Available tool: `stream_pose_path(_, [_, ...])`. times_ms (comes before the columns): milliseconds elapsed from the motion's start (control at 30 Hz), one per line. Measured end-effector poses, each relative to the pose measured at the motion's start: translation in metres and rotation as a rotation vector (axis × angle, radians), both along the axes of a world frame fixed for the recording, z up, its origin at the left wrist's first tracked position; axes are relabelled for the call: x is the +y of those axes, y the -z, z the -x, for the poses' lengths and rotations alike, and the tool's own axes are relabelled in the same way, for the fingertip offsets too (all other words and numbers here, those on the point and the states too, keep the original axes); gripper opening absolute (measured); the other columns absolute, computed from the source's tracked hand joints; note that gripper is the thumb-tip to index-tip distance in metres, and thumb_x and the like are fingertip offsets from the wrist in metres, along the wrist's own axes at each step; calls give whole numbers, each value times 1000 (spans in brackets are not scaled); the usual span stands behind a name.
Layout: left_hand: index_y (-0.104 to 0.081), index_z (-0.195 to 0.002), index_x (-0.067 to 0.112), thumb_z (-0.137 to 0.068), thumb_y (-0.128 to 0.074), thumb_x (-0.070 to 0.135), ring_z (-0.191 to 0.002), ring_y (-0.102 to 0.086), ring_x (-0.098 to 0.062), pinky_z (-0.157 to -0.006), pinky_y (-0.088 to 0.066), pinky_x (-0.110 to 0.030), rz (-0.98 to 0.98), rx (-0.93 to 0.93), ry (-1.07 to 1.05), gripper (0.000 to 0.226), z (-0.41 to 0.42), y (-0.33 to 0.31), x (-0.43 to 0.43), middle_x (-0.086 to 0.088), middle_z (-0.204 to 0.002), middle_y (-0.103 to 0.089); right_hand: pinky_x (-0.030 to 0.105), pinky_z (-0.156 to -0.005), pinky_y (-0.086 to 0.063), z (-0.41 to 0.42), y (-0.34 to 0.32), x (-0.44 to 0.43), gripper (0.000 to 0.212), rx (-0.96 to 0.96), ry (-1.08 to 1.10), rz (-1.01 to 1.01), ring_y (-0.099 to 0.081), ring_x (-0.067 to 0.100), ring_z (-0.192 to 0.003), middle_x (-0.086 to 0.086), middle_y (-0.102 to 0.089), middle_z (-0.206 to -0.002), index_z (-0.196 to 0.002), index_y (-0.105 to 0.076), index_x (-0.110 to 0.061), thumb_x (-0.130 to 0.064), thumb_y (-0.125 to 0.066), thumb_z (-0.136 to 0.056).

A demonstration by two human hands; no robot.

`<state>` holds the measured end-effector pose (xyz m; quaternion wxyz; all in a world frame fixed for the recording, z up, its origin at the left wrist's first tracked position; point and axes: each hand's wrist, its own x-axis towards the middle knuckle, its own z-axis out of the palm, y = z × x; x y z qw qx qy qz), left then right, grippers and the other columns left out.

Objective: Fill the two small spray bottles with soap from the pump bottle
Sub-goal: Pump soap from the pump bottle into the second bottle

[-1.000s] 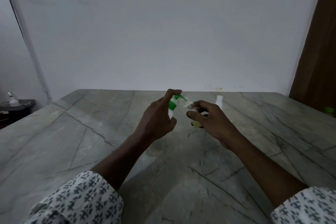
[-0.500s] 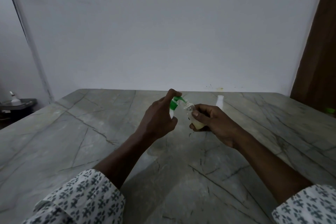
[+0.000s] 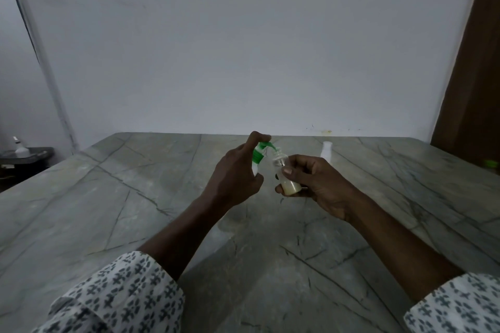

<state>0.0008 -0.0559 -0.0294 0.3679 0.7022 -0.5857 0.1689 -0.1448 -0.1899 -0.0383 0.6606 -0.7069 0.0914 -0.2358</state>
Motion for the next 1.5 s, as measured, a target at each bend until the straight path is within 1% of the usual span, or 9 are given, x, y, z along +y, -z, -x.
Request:
stream_pose_path(167, [-41, -126, 23, -74, -72, 8, -57, -47, -7, -58, -41, -20, -9, 9, -13, 63, 0, 1, -1, -7, -111, -68, 41, -87, -59, 0, 2, -1, 28, 22, 11, 36, -74, 26, -88, 8, -72, -104, -113, -67, -11, -21, -65, -87])
stream_pose_path(333, [-35, -135, 29, -74, -71, 8, -52, -44, -4, -54, -36, -16, -5, -9, -4, 74, 0, 1, 0, -3, -103, -68, 31, -76, -60, -2, -1, 0, 21, -24, 70, 133, -75, 25, -89, 13, -69, -111, -112, -67, -12, -16, -63, -92])
stream_pose_path(433, [-32, -138, 32, -74, -70, 9, -52, -45, -3, -55, -38, -16, -7, -5, 0, 78, -1, 0, 1, -3, -106, -68, 37, -82, -59, -2, -2, 1, 18, -35, 118, 216, -75, 23, -88, 14, -69, -111, -109, -68, -15, -15, -64, -92])
stream_pose_path(533, [-32, -139, 31, -75, -71, 9, -51, -44, -4, -55, -39, -16, -15, -9, -5, 78, -1, -1, 1, -6, -109, -69, 37, -83, -60, -5, -1, 1, 21, -17, 245, 352, -74, 19, -86, 5, -72, -103, -111, -67, -21, -20, -68, -90])
stream_pose_path(667, [-35, -137, 27, -75, -71, 7, -51, -44, -4, -54, -40, -18, -16, -2, -3, 74, 0, -2, 0, -7, -107, -69, 33, -79, -58, -6, -1, 1, 35, -1, 396, 533, -67, 9, -88, -13, -68, -98, -120, -65, -24, -29, -73, -86])
stream_pose_path(900, [-40, -126, 20, -74, -74, 8, -52, -45, -5, -56, -41, -16, -11, -6, -10, 63, 0, -1, -2, -9, -114, -69, 39, -80, -59, -8, 1, 0, 35, 27, 383, 549, -67, 13, -90, -5, -70, -105, -117, -67, -27, -30, -75, -83])
stream_pose_path(1067, [-39, -130, 23, -74, -71, 7, -50, -44, -5, -53, -43, -19, -1, -2, 9, 67, 0, -2, 0, -7, -109, -70, 46, -83, -59, -7, 1, 0, 33, 22, 364, 477, -70, 21, -90, -2, -71, -103, -115, -68, -28, -31, -75, -83])
stream_pose_path(1267, [-33, -142, 26, -74, -72, 9, -50, -44, -4, -54, -40, -15, -11, -37, 7, 80, -1, 0, 1, -8, -117, -68, 42, -83, -60, -7, -1, 3, 23, -6, 330, 420, -73, 19, -85, -2, -72, -99, -107, -66, -31, -26, -73, -86])
stream_pose_path(1500, [-36, -139, 24, -73, -72, 7, -51, -45, -3, -56, -37, -12, 15, -29, 12, 77, -1, 0, 0, -6, -113, -69, 41, -83, -60, -7, -2, 5, 24, -13, 299, 376, -75, 15, -79, 1, -71, -103, -112, -67, -25, -24, -71, -88])
